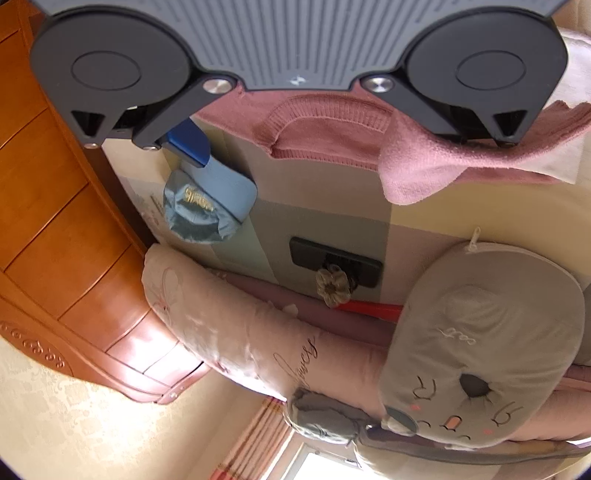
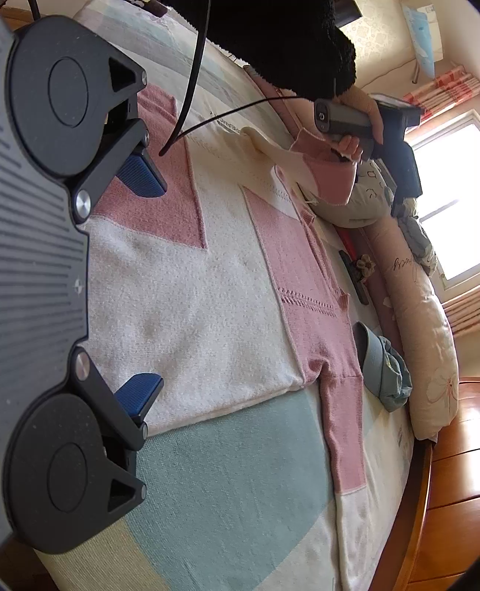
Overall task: Fold clothes
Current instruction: 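Grasp the pink sleeve cuff with the left gripper and lift it, then fold the held sleeve across the sweater body with the left gripper, release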
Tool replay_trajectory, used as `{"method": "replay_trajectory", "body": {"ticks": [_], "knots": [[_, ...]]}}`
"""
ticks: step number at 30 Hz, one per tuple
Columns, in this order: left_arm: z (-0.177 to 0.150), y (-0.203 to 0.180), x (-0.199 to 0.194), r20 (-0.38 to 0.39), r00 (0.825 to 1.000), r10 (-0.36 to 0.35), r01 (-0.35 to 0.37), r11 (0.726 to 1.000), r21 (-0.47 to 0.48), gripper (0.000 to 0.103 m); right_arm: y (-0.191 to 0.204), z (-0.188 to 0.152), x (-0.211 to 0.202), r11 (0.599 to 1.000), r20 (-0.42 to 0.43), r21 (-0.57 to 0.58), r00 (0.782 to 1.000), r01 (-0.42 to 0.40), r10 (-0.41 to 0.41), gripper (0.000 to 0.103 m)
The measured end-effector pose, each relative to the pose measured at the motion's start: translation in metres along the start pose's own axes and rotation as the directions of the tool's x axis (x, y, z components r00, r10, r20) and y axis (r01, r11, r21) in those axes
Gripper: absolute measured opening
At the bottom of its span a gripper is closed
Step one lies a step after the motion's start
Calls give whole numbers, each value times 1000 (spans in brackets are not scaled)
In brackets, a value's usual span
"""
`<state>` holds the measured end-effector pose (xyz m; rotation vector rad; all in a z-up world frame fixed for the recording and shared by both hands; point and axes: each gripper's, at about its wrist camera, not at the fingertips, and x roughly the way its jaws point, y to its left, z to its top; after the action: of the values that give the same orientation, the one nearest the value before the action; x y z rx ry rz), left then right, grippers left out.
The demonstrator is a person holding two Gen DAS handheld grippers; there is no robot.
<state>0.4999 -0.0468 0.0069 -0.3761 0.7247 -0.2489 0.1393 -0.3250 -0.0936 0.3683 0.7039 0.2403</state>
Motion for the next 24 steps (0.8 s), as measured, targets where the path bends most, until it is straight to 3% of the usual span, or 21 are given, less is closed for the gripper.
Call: {"method": "replay_trajectory", "body": {"ticks": [7,19,24], "knots": [[-23,1,22,-57,998,9,-8,1000,23,102,-2,1,-2,1000,1,5,1000,12,-12,103],[-72,19,52,-175,984,-41,42,999,-2,102,3,-1,5,1000,-23,-15,1000,15,-15,103],[-83,38,37,-143,982,-120,102,986,-129,102,1,-1,3,1000,-13,-5,1000,13,-13,103]]}}
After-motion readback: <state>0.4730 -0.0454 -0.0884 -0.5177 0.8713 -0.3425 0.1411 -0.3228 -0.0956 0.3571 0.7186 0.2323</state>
